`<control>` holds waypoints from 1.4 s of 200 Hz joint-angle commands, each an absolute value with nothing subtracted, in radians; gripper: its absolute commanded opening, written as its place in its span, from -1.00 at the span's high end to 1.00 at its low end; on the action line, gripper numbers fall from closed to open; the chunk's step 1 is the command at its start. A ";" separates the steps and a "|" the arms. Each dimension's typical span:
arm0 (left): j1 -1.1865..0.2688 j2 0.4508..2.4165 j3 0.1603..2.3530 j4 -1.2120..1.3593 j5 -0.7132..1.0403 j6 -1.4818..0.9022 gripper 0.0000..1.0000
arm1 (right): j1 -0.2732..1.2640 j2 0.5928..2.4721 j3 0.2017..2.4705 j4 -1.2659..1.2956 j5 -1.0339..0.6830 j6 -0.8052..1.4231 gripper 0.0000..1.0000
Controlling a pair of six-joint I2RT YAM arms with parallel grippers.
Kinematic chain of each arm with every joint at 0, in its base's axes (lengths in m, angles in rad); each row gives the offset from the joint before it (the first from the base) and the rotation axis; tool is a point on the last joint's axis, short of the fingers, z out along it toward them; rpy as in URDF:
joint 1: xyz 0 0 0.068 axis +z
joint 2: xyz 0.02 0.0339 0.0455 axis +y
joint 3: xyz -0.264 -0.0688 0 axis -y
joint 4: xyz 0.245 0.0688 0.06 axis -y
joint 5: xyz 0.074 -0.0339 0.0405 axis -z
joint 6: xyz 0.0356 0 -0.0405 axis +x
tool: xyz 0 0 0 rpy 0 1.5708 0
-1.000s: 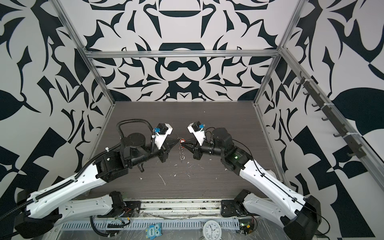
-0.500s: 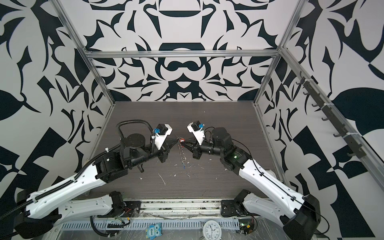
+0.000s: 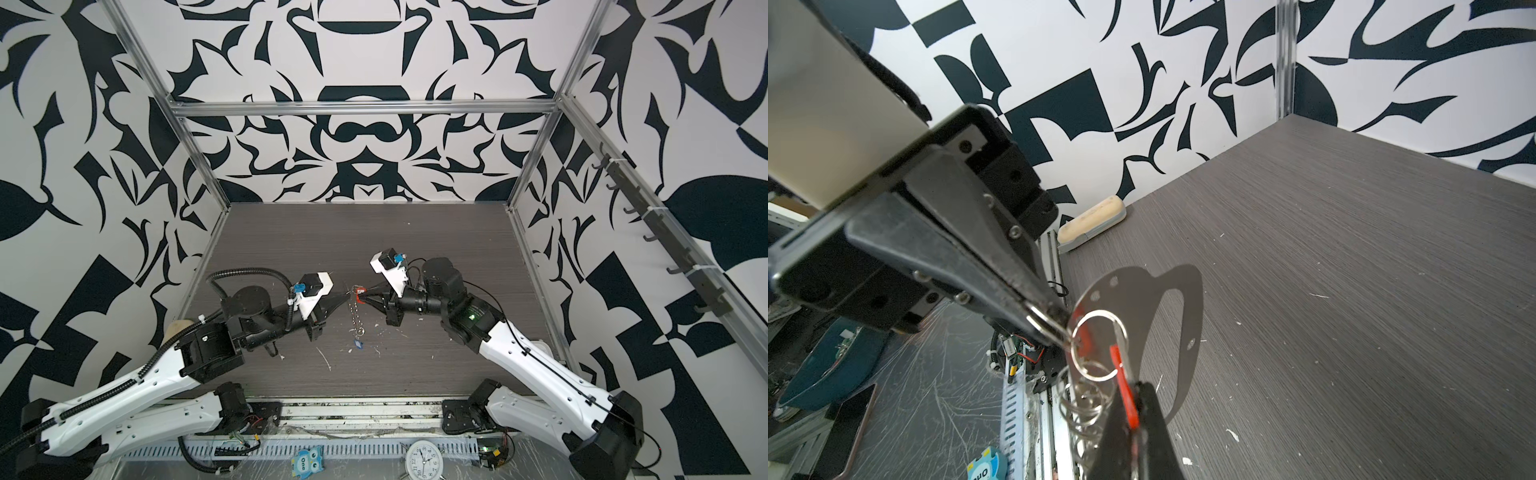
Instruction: Remove the keys from the keyring
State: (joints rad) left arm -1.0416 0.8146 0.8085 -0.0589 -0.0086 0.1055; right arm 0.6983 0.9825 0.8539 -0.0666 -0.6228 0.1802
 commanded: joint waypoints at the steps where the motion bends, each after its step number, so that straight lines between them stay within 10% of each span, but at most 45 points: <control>1: -1.018 0.758 0.792 0.010 0.118 0.129 1.00 | 0.675 0.969 0.845 -0.055 -0.535 0.186 1.00; 97: -0.726 0.812 0.755 0.205 0.484 -0.119 1.00 | 0.688 1.018 0.769 -0.002 -0.518 0.241 1.00; 239: -0.653 0.884 0.784 0.224 0.476 -0.240 1.00 | 0.741 1.081 0.710 0.043 -0.441 0.287 1.00; 280: -0.653 0.873 0.802 0.174 0.484 -0.198 1.00 | 0.741 0.985 0.756 -0.059 -0.385 0.247 0.24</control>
State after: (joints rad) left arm -0.6601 0.9043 0.7475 0.1131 0.4820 -0.2218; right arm 0.7448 1.0416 0.7284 0.0425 -0.4519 0.2600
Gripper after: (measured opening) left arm 0.047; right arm 0.330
